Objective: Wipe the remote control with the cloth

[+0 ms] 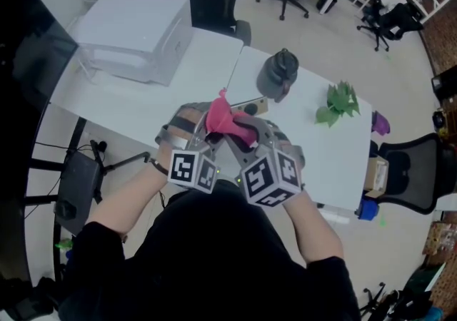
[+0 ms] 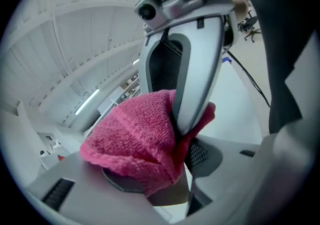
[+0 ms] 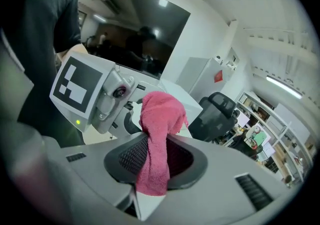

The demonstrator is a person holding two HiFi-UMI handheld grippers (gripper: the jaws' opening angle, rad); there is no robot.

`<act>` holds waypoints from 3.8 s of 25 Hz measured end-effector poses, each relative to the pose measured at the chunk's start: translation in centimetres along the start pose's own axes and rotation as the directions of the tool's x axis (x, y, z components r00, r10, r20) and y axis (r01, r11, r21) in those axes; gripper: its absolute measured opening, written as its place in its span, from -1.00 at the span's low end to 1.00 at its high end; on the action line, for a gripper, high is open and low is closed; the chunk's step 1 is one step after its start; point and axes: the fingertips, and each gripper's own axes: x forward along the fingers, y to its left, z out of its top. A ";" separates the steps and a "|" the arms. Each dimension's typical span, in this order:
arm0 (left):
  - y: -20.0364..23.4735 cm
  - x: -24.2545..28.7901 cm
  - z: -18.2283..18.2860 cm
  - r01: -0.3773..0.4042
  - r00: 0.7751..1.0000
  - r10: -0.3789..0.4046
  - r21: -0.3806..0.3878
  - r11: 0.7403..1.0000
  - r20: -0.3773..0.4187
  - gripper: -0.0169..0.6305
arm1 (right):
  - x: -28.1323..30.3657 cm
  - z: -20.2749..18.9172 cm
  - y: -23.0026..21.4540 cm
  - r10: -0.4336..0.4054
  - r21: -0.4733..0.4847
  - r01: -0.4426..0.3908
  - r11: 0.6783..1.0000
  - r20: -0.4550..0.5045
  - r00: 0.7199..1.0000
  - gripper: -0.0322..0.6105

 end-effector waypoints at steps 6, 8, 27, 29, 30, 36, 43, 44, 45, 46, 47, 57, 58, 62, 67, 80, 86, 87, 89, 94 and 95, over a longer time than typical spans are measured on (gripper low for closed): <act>0.2 -0.6 0.8 -0.026 0.999 0.025 0.026 0.999 0.034 -0.29 | -1.4 -1.7 -2.3 -0.070 0.049 0.072 0.996 -0.029 0.997 -0.59; 0.2 -0.7 1.0 -0.030 0.999 0.029 0.027 0.999 0.044 -0.29 | -1.9 -2.8 -3.2 -0.100 0.073 0.103 0.992 -0.043 0.994 -0.59; 1.3 -0.6 -0.2 0.001 0.998 0.012 -0.211 0.978 0.060 -0.29 | -7.1 -2.8 -7.5 -0.232 0.261 0.194 0.946 0.125 0.965 -0.59; 1.1 -0.4 -0.1 -0.003 0.999 0.012 -0.186 0.983 0.049 -0.29 | -5.9 -1.7 -5.5 -0.178 0.225 0.150 0.963 0.109 0.978 -0.59; 1.0 -0.3 0.0 -0.005 0.999 0.012 -0.168 0.986 0.044 -0.29 | -5.1 -1.3 -4.5 -0.149 0.205 0.127 0.970 0.097 0.984 -0.59; 0.3 -0.2 0.9 -0.017 0.999 0.019 -0.052 0.999 0.035 -0.29 | -1.4 -0.2 -0.2 -0.027 0.112 0.023 0.993 0.027 0.999 -0.59; -0.2 -0.9 1.2 -0.018 0.997 0.018 -0.001 1.000 0.073 -0.29 | -1.4 -1.5 -1.2 -0.041 0.148 0.042 0.988 -0.010 0.999 -0.59; -0.2 -0.9 1.3 -0.017 0.997 0.017 -0.004 1.000 0.079 -0.29 | -1.4 -1.8 -1.4 -0.046 0.152 0.047 0.987 -0.012 0.999 -0.59; -0.2 -1.0 1.3 -0.017 0.996 0.017 -0.006 1.000 0.084 -0.29 | -1.5 -2.1 -1.7 -0.057 0.158 0.058 0.986 -0.016 0.998 -0.59; -0.2 -1.1 1.3 -0.017 0.996 0.018 -0.008 1.000 0.089 -0.29 | -1.7 -2.4 -2.0 -0.070 0.165 0.072 0.984 -0.021 0.997 -0.59; -0.2 -1.1 1.4 -0.018 0.995 0.019 -0.010 1.000 0.093 -0.29 | -1.8 -2.8 -2.4 -0.083 0.171 0.086 0.982 -0.025 0.996 -0.59; -0.2 -1.7 1.2 -0.015 0.993 0.020 -0.041 0.999 0.118 -0.29 | -5.3 -7.4 -8.3 -0.234 0.311 0.250 0.917 -0.090 0.968 -0.59; -0.1 -1.7 1.1 -0.011 0.993 0.018 -0.060 0.998 0.121 -0.29 | -5.6 -7.5 -8.6 -0.243 0.321 0.258 0.911 -0.085 0.966 -0.59; 0.7 -1.7 1.0 0.047 0.986 -0.002 -0.266 0.963 0.168 -0.29 | -7.0 -6.2 -9.6 -0.267 0.406 0.221 0.887 0.059 0.962 -0.59; 4.0 -2.3 2.0 0.322 0.911 0.023 -0.745 0.584 0.412 -0.29 | -10.0 -3.3 -10.2 -0.329 0.619 0.014 0.785 0.398 0.856 -0.59; 8.3 -3.9 0.4 0.810 0.584 0.491 -0.424 -0.406 0.646 -0.29 | -4.4 0.1 -1.7 -0.042 0.632 -0.520 0.575 0.658 0.752 -0.59; 7.3 -4.0 1.3 0.821 0.559 0.460 -0.384 -0.422 0.690 -0.29 | -3.2 0.6 -0.6 0.015 0.615 -0.570 0.545 0.673 0.740 -0.59; 7.0 -4.1 1.6 0.823 0.553 0.444 -0.380 -0.423 0.705 -0.29 | -3.3 0.5 -1.0 0.005 0.619 -0.567 0.544 0.673 0.739 -0.59; 6.3 -4.4 2.1 0.826 0.542 0.411 -0.373 -0.423 0.733 -0.29 | -3.6 0.2 -2.0 -0.016 0.625 -0.553 0.551 0.670 0.742 -0.59; 5.0 -5.0 3.5 0.838 0.502 0.338 -0.351 -0.418 0.796 -0.29 | -4.8 -0.4 -5.1 -0.100 0.651 -0.499 0.571 0.659 0.745 -0.60; 4.7 -5.1 3.7 0.839 0.495 0.324 -0.347 -0.419 0.806 -0.29 | -5.1 -0.6 -5.9 -0.121 0.658 -0.490 0.571 0.658 0.743 -0.59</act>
